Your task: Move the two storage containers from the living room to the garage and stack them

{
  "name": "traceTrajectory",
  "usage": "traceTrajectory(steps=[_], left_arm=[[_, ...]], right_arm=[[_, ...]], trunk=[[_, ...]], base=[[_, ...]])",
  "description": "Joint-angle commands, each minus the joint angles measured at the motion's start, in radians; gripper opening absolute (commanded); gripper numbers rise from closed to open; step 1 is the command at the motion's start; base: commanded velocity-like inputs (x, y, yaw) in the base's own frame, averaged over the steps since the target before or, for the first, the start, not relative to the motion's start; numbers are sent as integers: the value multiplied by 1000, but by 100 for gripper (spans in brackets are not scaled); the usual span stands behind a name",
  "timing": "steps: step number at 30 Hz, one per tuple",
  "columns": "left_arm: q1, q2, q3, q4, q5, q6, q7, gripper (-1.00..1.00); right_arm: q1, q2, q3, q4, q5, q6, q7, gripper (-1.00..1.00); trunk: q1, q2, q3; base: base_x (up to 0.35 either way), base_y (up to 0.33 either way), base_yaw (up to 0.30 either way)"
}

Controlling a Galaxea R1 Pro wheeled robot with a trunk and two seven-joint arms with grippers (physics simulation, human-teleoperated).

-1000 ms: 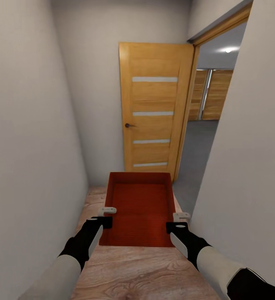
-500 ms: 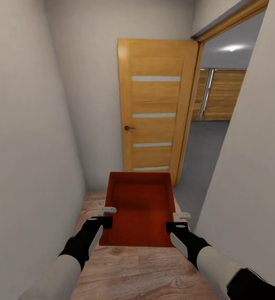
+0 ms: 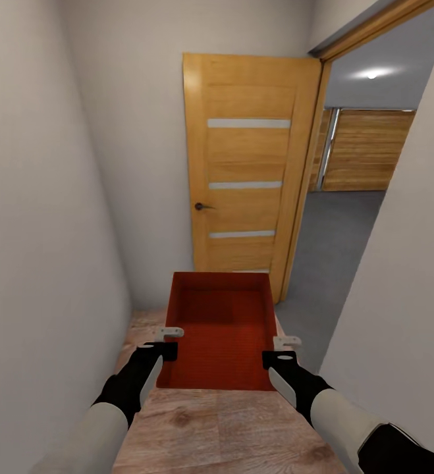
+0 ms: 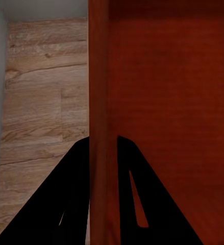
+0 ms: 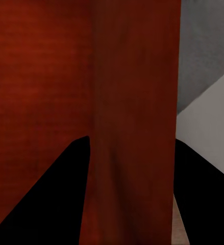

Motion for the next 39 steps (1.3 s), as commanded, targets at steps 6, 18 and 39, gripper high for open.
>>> traceTrajectory(steps=[6,18,39], left_arm=[[0,-2,2,-1,-34,9,28,-100],[0,-2,2,-1,-34,9,28,-100],[0,-1,2,-2,-35,9,28,-100]], right_arm=[[-1,0,-14,-13,13,8,-8,-100],[-1,0,-14,-13,13,8,-8,-100],[-1,0,-14,-13,13,8,-8,-100]], trunk=[[1,-2,-2],[1,-2,-2],[1,-2,-2]], base=[[322,0,0],[322,0,-1],[322,0,-134]])
